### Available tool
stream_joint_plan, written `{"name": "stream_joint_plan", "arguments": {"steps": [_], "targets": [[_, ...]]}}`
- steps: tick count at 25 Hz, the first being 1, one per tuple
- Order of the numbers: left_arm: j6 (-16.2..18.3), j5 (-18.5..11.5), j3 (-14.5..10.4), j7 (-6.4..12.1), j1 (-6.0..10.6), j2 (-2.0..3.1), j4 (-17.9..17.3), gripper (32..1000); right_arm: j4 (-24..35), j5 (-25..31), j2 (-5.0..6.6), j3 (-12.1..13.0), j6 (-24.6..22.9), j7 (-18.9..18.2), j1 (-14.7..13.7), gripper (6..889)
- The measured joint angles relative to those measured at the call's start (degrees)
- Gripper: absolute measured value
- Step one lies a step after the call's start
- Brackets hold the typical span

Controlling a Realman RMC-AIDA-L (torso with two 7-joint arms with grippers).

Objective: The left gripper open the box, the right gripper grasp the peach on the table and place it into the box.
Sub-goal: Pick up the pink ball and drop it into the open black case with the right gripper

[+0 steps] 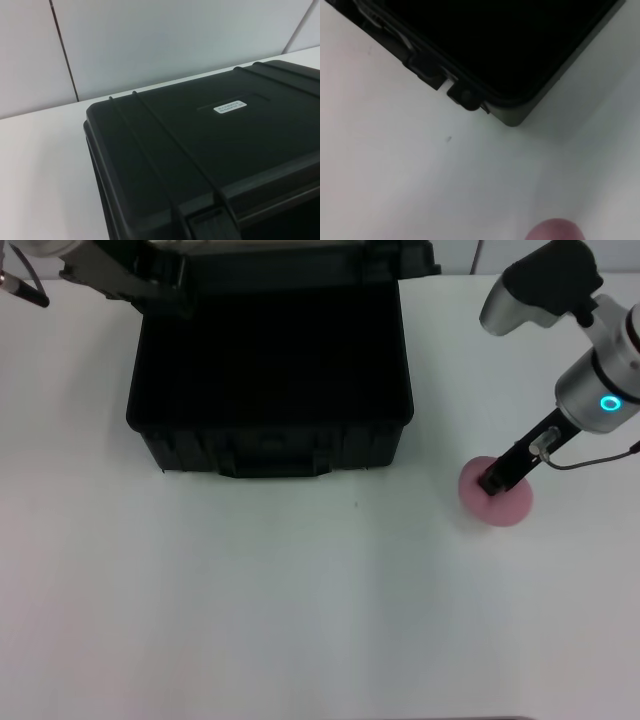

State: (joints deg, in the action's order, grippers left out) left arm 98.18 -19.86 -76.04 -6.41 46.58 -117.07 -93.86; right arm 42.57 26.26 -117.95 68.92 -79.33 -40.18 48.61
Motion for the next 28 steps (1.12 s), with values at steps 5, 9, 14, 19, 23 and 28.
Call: {"name": "stream_joint_plan", "arguments": {"steps": [5, 9, 14, 19, 23, 28], "targets": [[0.00, 0.00, -0.04, 0.00, 0.00, 0.00, 0.01, 381, 4.73, 3.43, 0.28, -0.02, -3.76, -0.07, -1.50, 41], [0.00, 0.00, -0.03, 0.00, -0.14, 0.00, 0.01, 381, 8.12, 5.99, 0.47, -0.14, -6.37, -0.12, -2.22, 41], [0.00, -0.01, 0.02, 0.00, -0.26, 0.00, 0.00, 381, 11.04, 6.39, 0.55, -3.53, -9.41, -0.91, -2.36, 42], [0.00, -0.01, 0.01, 0.00, -0.35, 0.00, 0.00, 381, 13.53, 6.46, 0.53, -6.24, -11.68, -1.36, -2.38, 42], [0.00, 0.00, -0.07, 0.00, -0.37, 0.00, 0.00, 381, 15.87, 6.63, 0.53, -7.65, -13.23, -1.38, -2.38, 42], [0.00, 0.01, -0.07, 0.01, -0.37, 0.08, 0.00, 382, 18.79, 7.80, 0.52, -8.44, -14.17, -1.35, -2.17, 42]]}}
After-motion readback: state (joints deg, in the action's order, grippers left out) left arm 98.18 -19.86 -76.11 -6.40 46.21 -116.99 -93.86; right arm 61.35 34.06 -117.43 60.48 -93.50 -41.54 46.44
